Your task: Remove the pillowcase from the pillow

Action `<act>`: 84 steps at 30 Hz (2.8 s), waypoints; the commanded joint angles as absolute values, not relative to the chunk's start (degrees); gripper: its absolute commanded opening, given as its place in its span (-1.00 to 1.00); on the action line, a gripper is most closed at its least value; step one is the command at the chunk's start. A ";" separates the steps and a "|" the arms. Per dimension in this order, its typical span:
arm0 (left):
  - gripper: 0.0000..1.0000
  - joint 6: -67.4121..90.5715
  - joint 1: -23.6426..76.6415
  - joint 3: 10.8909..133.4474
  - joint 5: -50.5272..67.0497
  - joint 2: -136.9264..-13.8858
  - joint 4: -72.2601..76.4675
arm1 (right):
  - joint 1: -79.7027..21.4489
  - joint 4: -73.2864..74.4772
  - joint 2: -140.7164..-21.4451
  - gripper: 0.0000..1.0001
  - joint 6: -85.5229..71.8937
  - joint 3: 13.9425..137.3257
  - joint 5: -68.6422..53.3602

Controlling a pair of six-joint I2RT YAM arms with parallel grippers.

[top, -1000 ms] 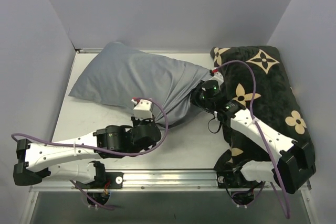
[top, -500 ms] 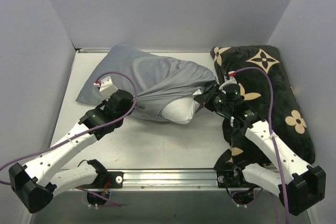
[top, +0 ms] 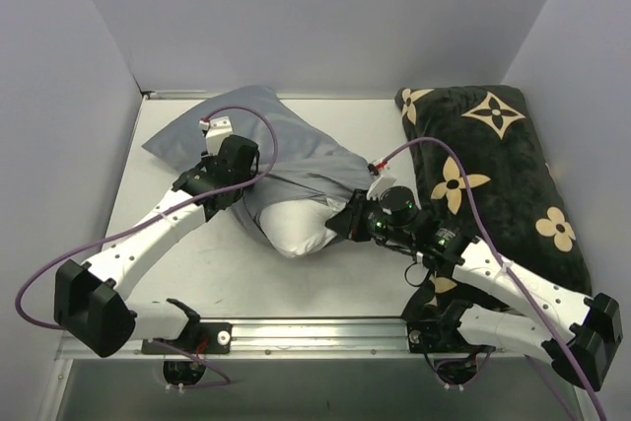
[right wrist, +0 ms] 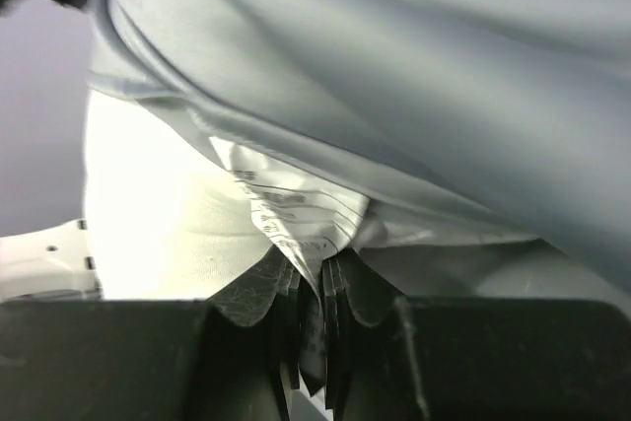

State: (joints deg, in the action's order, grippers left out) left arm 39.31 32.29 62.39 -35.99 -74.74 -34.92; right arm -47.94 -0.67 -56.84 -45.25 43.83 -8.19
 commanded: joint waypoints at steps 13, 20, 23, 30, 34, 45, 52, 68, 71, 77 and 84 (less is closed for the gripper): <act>0.71 24.26 49.82 77.16 -25.57 -64.95 -38.14 | -49.13 -6.94 -57.04 -1.00 -42.54 37.97 -3.87; 0.85 14.25 57.31 84.00 -23.48 -71.53 -34.98 | -49.13 -7.21 -56.95 -1.00 -42.89 37.36 -3.78; 0.88 11.08 53.89 88.57 -14.30 -77.42 -33.22 | -49.13 -7.65 -56.17 -1.00 -43.59 36.30 -3.43; 0.89 9.32 46.50 94.21 10.40 -87.27 -33.14 | -48.69 -3.26 -51.33 -1.00 -45.17 34.10 2.89; 0.95 7.92 45.70 95.80 18.00 -91.22 -33.05 | -46.59 -2.02 -48.61 -1.00 -46.32 32.70 3.25; 0.95 5.36 46.40 99.49 23.73 -98.17 -33.13 | -44.12 -1.58 -47.02 -1.00 -47.46 30.67 1.93; 0.79 4.66 47.55 105.99 16.36 -107.56 -34.72 | -44.03 -1.41 -47.20 -1.00 -47.46 31.03 2.11; -1.00 15.02 43.33 128.64 -3.41 -123.13 -37.08 | -56.40 2.81 -52.99 -1.00 -40.88 38.75 9.21; -1.00 18.36 40.35 132.61 -9.30 -126.20 -38.93 | -60.98 3.60 -53.88 -1.00 -39.73 39.90 12.12; -1.00 19.69 34.63 132.10 -17.66 -128.23 -39.55 | -66.70 4.13 -52.30 -1.00 -37.18 40.61 17.21; -1.00 19.25 31.99 123.59 -23.37 -125.17 -39.38 | -65.66 4.92 -48.34 -1.00 -37.53 40.51 20.13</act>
State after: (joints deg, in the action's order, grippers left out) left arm 20.73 36.42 126.45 -10.13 -127.07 -45.12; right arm -64.51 2.59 -51.88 -37.80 37.87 21.93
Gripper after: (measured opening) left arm 0.012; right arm 0.083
